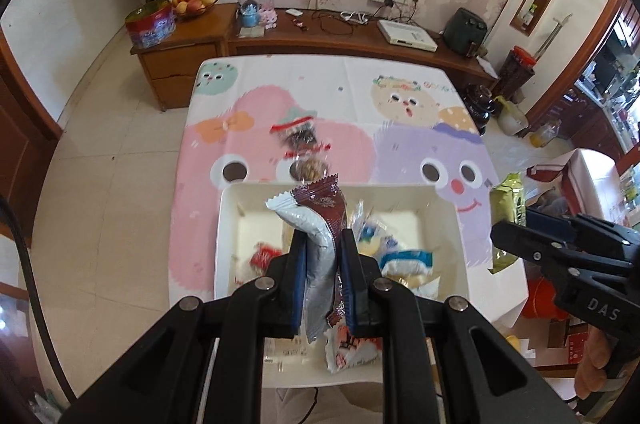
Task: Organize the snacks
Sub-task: 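Carry both snacks over the white tray while the right gripper opens to drop the green pack, then open the left gripper to drop the red-brown bag into the tray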
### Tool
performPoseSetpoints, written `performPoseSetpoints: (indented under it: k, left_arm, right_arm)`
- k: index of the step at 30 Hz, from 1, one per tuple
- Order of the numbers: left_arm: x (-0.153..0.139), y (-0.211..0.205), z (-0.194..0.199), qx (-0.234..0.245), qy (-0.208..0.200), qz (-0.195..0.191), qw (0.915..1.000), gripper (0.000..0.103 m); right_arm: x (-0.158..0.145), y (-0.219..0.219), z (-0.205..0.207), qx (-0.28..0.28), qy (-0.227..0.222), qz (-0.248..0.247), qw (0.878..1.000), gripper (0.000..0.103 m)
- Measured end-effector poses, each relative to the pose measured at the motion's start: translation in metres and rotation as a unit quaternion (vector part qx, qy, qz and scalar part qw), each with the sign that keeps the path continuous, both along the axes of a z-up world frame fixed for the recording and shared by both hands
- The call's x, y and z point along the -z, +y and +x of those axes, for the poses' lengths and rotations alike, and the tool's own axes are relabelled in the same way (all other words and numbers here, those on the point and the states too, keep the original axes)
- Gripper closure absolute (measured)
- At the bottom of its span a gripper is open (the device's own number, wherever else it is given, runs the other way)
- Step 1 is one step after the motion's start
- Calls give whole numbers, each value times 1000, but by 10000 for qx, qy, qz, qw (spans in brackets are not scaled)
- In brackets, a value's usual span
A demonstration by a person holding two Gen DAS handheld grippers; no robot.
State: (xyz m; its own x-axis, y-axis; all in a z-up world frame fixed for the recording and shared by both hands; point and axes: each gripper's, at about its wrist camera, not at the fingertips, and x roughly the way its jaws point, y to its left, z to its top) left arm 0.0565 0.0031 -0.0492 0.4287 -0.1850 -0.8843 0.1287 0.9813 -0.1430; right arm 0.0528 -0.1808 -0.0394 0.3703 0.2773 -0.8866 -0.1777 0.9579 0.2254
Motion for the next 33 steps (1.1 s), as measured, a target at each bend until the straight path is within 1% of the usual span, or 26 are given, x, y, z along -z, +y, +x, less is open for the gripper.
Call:
performPoseSetpoints:
  k: [6,12,15,16,17,18,19,20,22,33]
  left_arm:
    - [19,-9,-13,24,179,171,9997,90]
    - [40,-19,-19,83,459,252,9986,89]
    - [44,-25,-20,140,506,357,9980,86]
    - [45,-26,-22,146,510,454,9976,74]
    - [46,-27,-22,140,506,503,9974,53]
    - [46,-26,-22,137,495,546,9972,40]
    - [45,-26,-24,101,441,584,9973,23]
    - [43,-25,-25,77,388,598,9974,21]
    - [41,-25,-26,97,368,604,9974,20]
    - [41,-22,-25,84,458,611,9970,20]
  right_arm:
    - [10,4,-14,-168,107,-184,9996,67]
    - [23,7,-20,-266,331,-264,9988,66]
    - [27,7,-21,-283,427,-306,9982,66]
    - [27,8,-21,-294,447,-306,9981,66]
    - [27,7,-22,-284,442,-315,9981,65]
    - [26,7,-22,-271,428,-332,9982,64]
    - [25,7,-22,-262,406,-353,9982,60]
    - [24,8,-23,-252,382,-366,9983,56]
    - [23,8,-23,-234,343,-369,9985,55]
    - [19,8,-25,-250,304,-345,9986,54]
